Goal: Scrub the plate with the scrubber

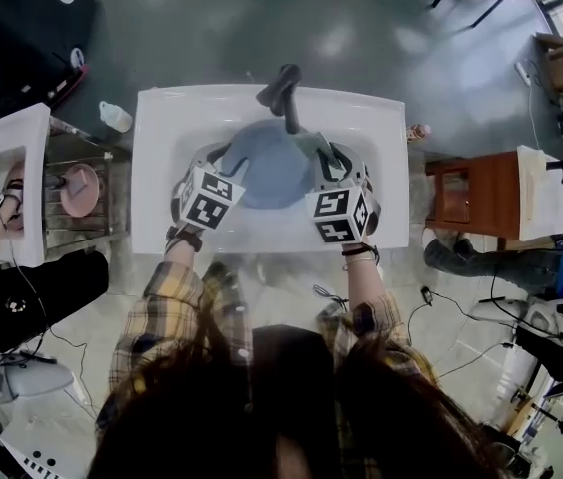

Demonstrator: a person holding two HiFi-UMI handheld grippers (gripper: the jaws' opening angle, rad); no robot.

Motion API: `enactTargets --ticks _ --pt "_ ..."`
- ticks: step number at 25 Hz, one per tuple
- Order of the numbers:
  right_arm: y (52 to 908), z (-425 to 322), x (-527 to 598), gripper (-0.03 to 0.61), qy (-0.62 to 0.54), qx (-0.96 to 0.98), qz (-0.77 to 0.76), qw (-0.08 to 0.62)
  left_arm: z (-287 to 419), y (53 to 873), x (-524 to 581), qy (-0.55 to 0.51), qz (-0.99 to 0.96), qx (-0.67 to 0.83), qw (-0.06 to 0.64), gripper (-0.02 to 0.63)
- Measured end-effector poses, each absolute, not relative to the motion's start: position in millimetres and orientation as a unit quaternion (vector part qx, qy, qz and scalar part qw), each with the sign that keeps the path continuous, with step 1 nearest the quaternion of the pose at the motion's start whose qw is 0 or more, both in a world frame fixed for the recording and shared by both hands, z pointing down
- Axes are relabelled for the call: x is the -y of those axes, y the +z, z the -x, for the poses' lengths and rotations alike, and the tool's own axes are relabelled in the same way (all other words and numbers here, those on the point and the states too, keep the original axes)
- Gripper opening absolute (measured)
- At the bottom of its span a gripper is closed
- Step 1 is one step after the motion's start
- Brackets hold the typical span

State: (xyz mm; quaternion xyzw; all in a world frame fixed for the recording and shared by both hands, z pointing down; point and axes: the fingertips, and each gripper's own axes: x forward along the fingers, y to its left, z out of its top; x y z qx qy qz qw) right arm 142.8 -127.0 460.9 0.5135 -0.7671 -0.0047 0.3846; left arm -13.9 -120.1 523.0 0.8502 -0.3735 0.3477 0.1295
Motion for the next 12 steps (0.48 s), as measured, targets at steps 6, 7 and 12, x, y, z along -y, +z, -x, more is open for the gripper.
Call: enactTargets --ticks 6,7,12 --pt "407.5 -154.1 118.5 0.098 0.014 0.791 -0.522 0.319 -20.8 443.7 124.6 0.243 -0.871 0.408 0.127 0.15" --pt "399.6 -154.3 118.3 0.097 0.024 0.797 -0.521 0.306 -26.5 432.1 125.1 0.225 -0.875 0.409 0.129 0.147" --pt "369.5 -147.0 119.4 0.094 0.056 0.822 -0.51 0.246 -41.8 373.4 129.3 0.158 -0.893 0.407 0.104 0.112"
